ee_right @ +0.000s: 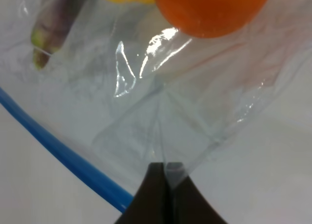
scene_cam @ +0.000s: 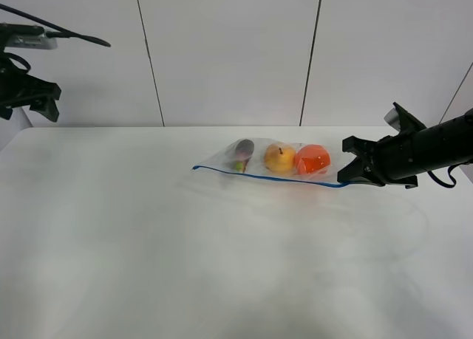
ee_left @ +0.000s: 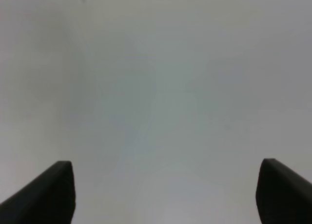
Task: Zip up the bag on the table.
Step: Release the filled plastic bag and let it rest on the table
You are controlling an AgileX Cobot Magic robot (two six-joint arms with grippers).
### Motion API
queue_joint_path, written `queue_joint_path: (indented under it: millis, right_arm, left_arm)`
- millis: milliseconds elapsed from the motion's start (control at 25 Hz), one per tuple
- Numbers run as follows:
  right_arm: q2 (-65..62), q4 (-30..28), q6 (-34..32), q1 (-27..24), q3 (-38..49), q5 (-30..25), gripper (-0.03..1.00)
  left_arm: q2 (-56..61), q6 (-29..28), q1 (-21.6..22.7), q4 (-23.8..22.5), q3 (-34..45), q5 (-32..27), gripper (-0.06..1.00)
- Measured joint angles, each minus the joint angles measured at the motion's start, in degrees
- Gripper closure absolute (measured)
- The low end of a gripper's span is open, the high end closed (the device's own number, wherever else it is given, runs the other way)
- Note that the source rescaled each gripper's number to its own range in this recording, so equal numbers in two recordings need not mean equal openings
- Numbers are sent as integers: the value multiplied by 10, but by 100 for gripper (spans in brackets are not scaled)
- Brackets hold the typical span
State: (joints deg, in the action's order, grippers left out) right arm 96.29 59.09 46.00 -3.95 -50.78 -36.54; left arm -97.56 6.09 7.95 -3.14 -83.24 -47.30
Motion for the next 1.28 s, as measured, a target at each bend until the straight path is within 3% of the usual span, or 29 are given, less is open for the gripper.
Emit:
queue_joint_path:
  millis: [520,840,1040,1280]
  right_arm:
    - [0,-21,-10,0,3,0,97]
    - [0,-43,-24,0,4,1,97]
    - [0,-47,-24,0,4,7,97]
    - [0,-53,-35,0,4,15,97]
  left_arm:
    - [319,-18,0,-2,200,11,-6]
    - [555,-37,0,-2,306,-57,-6]
    - [697,-52,0,-2,370,-66,-6]
    - [795,-57,0,-2,437,-113,-6]
